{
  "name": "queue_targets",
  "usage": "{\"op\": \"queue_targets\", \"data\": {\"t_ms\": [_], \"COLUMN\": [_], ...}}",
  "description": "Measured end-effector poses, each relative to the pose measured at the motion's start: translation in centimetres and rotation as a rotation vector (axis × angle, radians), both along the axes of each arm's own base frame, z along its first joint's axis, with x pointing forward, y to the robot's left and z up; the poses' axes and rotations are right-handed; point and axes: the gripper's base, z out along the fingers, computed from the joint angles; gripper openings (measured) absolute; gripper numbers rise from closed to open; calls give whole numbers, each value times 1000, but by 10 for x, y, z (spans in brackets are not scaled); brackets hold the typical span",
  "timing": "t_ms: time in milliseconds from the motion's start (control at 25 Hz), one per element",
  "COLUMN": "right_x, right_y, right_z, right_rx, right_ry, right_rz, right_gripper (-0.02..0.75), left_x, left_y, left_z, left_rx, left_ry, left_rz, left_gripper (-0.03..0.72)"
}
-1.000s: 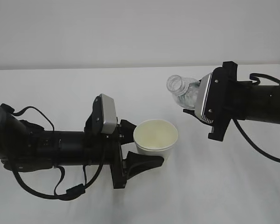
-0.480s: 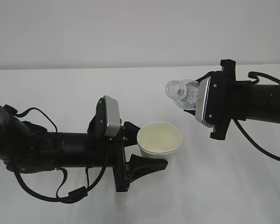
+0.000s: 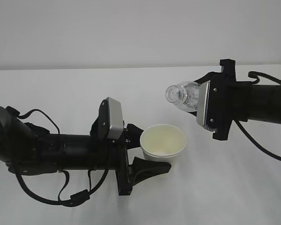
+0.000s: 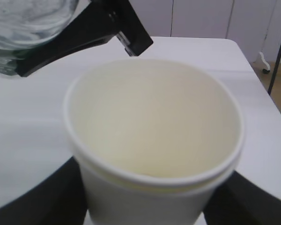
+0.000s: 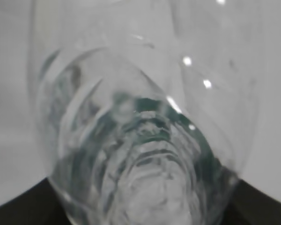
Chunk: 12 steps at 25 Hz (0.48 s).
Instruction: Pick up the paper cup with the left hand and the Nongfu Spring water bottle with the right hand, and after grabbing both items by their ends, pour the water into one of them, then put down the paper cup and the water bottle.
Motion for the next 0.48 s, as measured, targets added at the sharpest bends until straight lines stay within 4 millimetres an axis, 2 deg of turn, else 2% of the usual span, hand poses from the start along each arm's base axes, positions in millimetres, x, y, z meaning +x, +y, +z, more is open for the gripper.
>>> {"op": "queue_targets", "data": {"t_ms": [480], "right_x": [0], "right_y": [1], "right_z": [2], "right_rx": [-31], "right_ry": [-48], "right_rz": [41], "right_gripper": [456], "left_x": [1], "left_y": [0], "left_z": [0], "left_rx": [-5], "left_ry": [3], "left_rz": [14], "left_gripper": [479]}}
